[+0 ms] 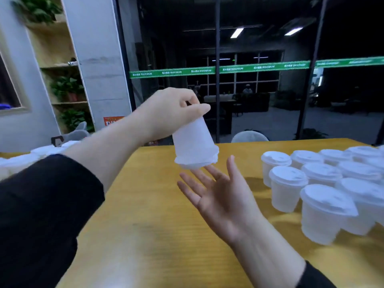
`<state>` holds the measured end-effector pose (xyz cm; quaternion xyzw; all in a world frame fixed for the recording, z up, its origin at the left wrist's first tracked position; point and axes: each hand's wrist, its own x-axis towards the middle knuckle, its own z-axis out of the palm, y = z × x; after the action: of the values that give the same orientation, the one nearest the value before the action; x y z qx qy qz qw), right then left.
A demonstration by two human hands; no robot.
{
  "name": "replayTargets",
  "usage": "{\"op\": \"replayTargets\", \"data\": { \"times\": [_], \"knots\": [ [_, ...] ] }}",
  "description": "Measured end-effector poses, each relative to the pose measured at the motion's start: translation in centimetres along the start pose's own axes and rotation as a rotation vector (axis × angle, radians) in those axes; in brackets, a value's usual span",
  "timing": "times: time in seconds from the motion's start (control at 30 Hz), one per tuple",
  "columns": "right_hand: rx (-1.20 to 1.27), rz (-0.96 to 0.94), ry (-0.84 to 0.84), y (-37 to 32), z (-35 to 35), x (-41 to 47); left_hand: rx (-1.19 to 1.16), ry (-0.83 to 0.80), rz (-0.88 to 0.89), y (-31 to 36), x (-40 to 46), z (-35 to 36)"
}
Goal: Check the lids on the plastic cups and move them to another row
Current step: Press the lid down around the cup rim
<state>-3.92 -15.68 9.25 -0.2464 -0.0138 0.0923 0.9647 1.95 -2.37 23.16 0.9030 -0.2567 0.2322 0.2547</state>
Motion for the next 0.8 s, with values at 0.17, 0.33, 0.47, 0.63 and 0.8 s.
{"op": "replayTargets", "data": {
  "times": [0.17, 0.33, 0.47, 0.63, 0.8],
  "knots": [
    [0.114, 0.015, -0.128, 1.5, -0.2, -4.2, 0.306, -0.275, 0.133, 5.7, -2.2, -0.8],
    [0.117, 0.000, -0.066, 1.6, -1.0, -8.6, 0.255, -0.293, 0.144, 8.2, -5.0, -0.1],
    [0.060, -0.025, -0.045, 0.0, -1.6, -11.2, 0.196, -0.246, 0.151, 10.1, -6.3, 0.2],
    [-0.016, -0.063, 0.001, -2.9, -2.8, -13.0, -0.072, -0.072, 0.094, 10.8, -7.7, 2.8],
    [-0.218, -0.291, 0.194, -7.2, -4.5, -15.2, -0.473, 0.068, 0.013, 11.3, -10.7, 9.3]
  ]
}}
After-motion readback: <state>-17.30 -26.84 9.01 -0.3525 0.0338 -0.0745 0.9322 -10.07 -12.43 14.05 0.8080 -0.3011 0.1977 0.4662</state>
